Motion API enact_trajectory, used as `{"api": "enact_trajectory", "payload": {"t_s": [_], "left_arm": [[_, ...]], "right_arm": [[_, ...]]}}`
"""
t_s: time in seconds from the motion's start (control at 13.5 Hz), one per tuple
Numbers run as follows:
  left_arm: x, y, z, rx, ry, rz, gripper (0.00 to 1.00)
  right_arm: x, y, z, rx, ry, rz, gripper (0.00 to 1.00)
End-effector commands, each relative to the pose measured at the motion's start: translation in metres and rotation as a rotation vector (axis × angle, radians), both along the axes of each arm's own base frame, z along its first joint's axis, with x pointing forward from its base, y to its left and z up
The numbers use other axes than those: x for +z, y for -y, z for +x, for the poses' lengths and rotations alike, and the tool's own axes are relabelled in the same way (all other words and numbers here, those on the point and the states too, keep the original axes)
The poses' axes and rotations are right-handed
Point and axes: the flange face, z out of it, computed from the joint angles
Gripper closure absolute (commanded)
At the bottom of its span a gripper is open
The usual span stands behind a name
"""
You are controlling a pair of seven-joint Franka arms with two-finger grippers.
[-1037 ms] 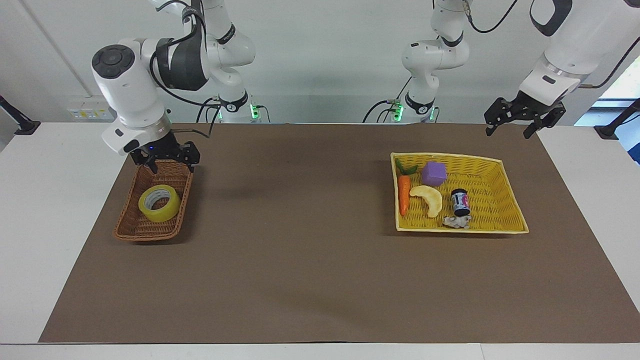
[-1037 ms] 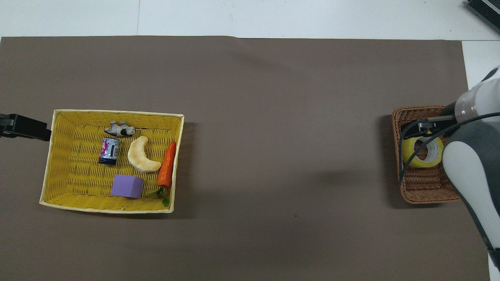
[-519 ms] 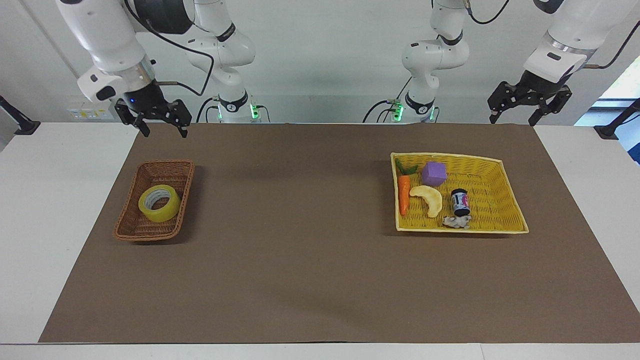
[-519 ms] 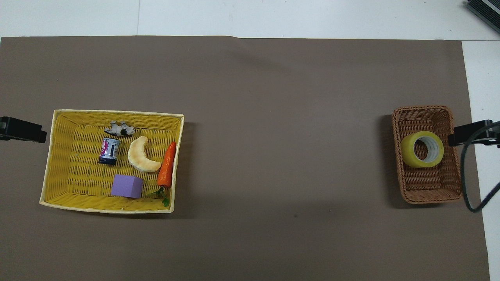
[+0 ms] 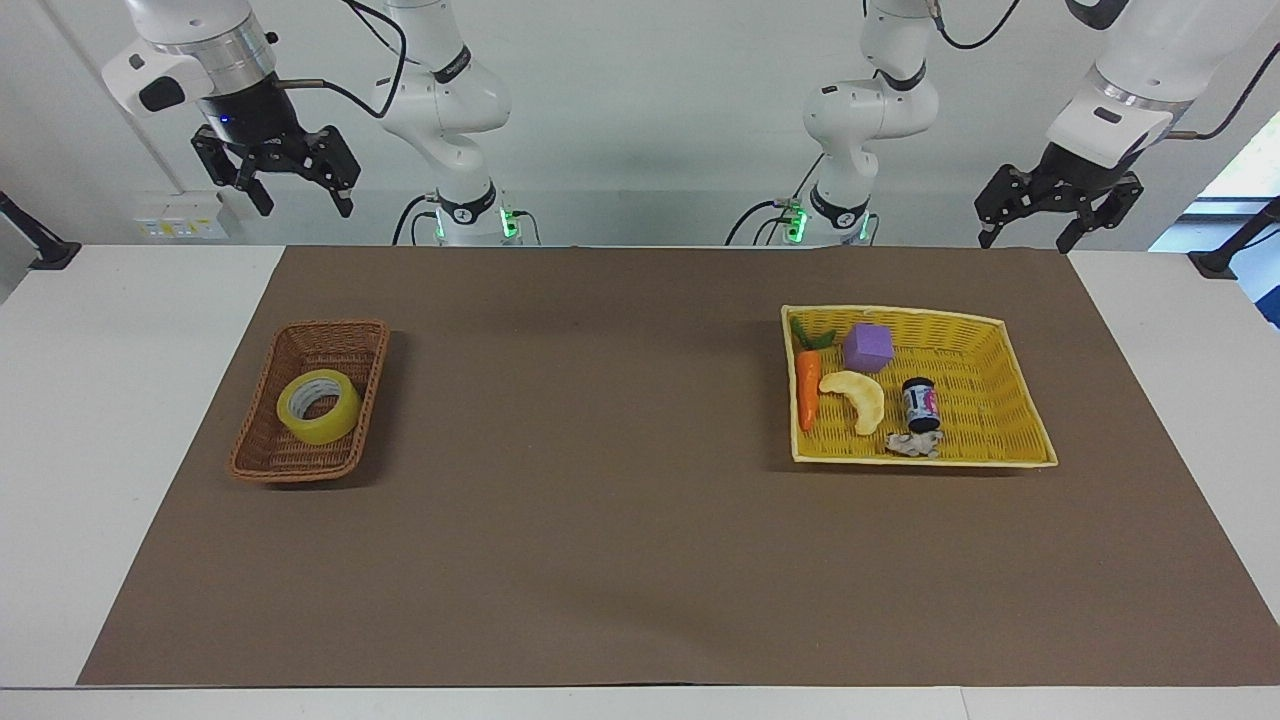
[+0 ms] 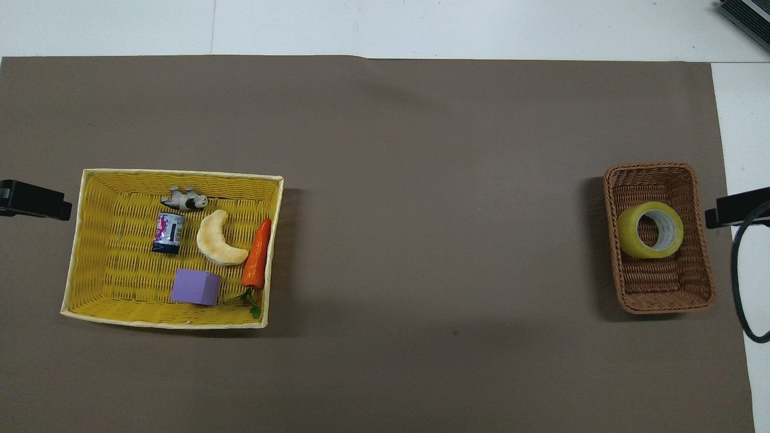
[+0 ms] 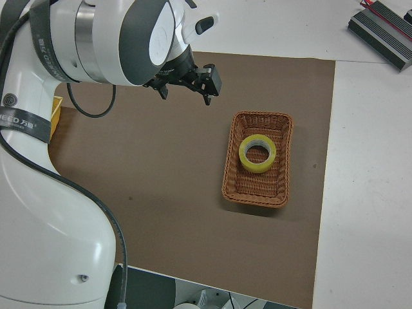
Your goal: Move tape to another basket
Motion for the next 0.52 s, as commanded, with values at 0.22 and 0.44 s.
{"api": "enact_trajectory", "payload": {"t_s": [0.22,0.44], "left_arm": [[0.0,-0.003,-0.003,0.0,-0.011,0.012,0.0],[0.0,-0.003,-0.003,0.0,-0.011,0.012,0.0]], "right_arm": [[0.003,0.003,-0.001,0.02,0.004,0.007,0.0],[0.011,0.005,-0.007,0.017,-0.007,0.02,0.0]]}}
